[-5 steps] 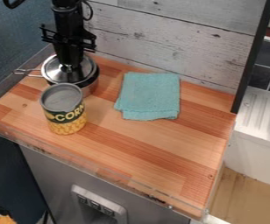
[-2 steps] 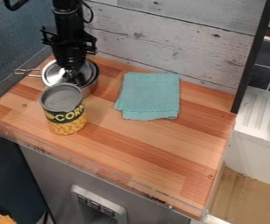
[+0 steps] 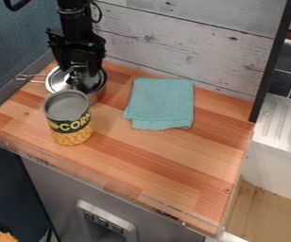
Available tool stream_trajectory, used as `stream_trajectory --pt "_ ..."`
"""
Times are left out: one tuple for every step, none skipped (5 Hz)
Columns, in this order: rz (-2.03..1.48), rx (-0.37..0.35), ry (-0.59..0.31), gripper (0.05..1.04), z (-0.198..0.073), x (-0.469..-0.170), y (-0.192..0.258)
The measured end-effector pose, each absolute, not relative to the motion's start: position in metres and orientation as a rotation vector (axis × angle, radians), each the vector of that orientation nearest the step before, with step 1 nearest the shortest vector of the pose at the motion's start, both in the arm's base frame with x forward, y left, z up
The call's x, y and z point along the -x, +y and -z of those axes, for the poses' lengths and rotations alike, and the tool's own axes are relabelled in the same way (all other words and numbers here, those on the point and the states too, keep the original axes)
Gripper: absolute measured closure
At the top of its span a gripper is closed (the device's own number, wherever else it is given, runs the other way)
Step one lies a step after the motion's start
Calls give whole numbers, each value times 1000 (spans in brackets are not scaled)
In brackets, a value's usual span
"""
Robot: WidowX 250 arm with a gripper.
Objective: Move the pot cover on top of the silver pot
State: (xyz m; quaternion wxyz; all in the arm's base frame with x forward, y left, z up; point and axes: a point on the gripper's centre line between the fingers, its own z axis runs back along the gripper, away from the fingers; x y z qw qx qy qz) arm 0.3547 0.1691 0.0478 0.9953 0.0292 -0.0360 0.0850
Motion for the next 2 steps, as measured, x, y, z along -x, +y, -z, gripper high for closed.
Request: stream_trajectory --pt "-152 -67 -139 81 -77 -354 166" --pt "-137 -66 -131 85 -80 -350 166"
